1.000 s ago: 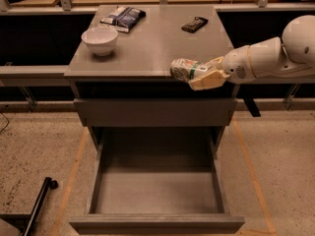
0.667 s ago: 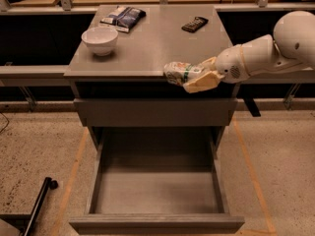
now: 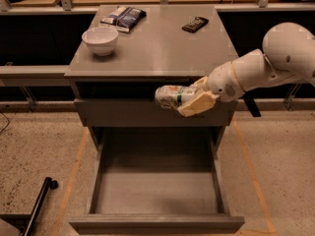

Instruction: Place 7up can into middle drawer

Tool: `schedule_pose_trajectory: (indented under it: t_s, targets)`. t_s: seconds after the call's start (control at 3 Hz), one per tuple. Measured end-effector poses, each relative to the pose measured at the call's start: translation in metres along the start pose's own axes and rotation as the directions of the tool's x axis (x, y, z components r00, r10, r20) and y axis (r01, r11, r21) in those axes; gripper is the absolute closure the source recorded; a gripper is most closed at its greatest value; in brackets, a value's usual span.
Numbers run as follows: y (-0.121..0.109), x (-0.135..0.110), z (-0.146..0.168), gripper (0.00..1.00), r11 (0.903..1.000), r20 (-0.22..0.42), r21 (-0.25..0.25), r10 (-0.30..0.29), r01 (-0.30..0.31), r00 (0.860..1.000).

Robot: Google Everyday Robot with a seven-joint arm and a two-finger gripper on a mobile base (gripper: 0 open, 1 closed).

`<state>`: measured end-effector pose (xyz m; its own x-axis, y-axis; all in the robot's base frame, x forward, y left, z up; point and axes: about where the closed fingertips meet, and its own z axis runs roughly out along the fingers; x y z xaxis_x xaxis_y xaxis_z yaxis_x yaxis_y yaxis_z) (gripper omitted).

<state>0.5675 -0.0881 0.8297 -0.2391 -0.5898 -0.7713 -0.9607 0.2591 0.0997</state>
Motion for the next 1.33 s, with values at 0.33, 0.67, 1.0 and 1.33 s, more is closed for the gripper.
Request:
schedule_pose_trajectory:
  t_s: [0.33,0.67,1.0,1.33]
  targets:
    - [0.03,0.029,0.017,1.0,0.999,-0.036,-0.023,0.037,-0.037,0.999]
    - [0.05,0.076,0.037,1.0,0.9962,-0.077,0.023,0.086,-0.085,0.993]
    - [0.052,0.093,0.05,1.0,0.9933,-0.083,0.046,0.109,-0.106,0.99]
    - [0.054,0.089,0.041,1.0,0.9943,-0.098,0.066,0.09,-0.084,0.991]
